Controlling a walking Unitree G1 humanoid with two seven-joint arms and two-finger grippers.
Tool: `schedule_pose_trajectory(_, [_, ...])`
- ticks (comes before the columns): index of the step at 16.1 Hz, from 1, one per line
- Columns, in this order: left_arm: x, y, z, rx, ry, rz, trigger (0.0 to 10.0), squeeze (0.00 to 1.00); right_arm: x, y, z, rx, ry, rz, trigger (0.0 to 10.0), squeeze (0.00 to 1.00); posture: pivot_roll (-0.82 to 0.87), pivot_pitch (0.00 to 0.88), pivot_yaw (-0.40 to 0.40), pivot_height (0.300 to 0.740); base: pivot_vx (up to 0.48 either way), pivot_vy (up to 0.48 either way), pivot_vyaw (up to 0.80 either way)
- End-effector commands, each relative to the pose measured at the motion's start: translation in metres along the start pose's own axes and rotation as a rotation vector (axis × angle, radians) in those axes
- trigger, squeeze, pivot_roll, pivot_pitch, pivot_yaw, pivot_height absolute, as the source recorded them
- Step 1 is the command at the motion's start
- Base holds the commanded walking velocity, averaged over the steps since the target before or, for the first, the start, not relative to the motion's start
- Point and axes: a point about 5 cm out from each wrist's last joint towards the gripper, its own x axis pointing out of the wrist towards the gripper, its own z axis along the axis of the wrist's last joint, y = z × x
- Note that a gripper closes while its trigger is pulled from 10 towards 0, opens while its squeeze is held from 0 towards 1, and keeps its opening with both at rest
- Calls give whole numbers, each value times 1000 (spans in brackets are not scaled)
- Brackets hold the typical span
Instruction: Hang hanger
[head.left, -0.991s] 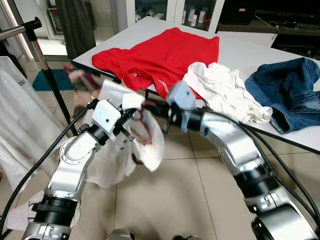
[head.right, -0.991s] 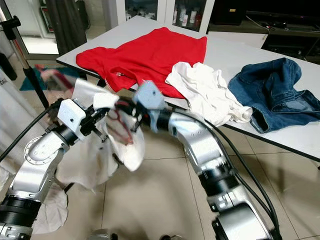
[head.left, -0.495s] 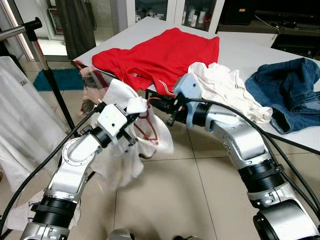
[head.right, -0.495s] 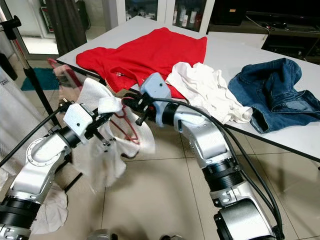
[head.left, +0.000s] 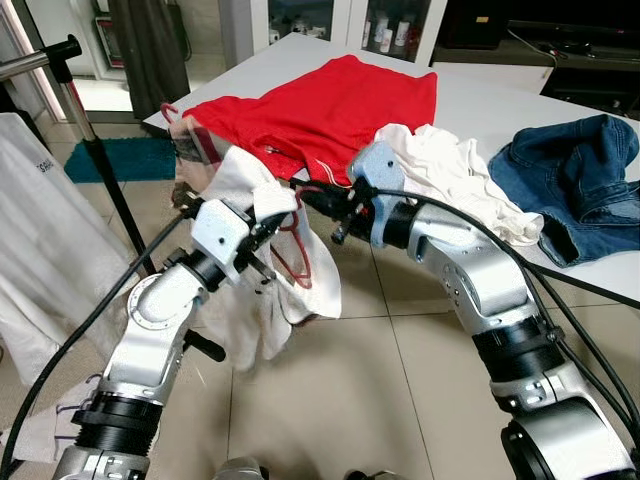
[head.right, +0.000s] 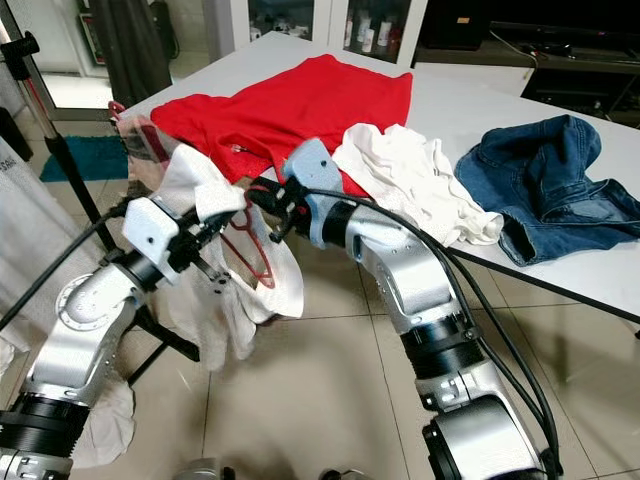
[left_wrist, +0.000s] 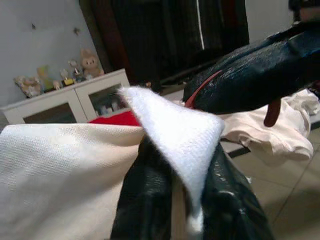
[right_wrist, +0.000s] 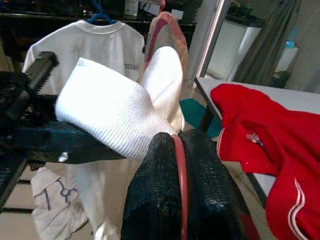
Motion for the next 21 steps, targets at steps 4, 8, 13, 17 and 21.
schedule_pose_trajectory(4, [4,9,18,42,-103,64,10000,0,2,-20,6,-4,-16,-157,0,47,105,0,-60,740,0,0,0])
schedule_pose_trajectory(8, [0,5,16,76,-89,34,10000,1000,3,-29,7,-3,-22,-227,0,47,106,0,-61,740,0,0,0])
schedule_pose_trajectory(13, [-2,16,14,36,-90,171,10000,0,4,-39,18,38,-106,-325,0,51,107,0,-59,740,0,0,0])
schedule_pose_trajectory(17, [-13,16,-9,43,18,290,10000,0,4,-45,32,117,-198,-364,0,55,112,0,-55,740,0,0,0])
schedule_pose_trajectory(21, [-24,-1,-43,-63,162,336,10000,0,0,-54,48,270,-320,-392,0,55,116,0,-60,740,0,0,0])
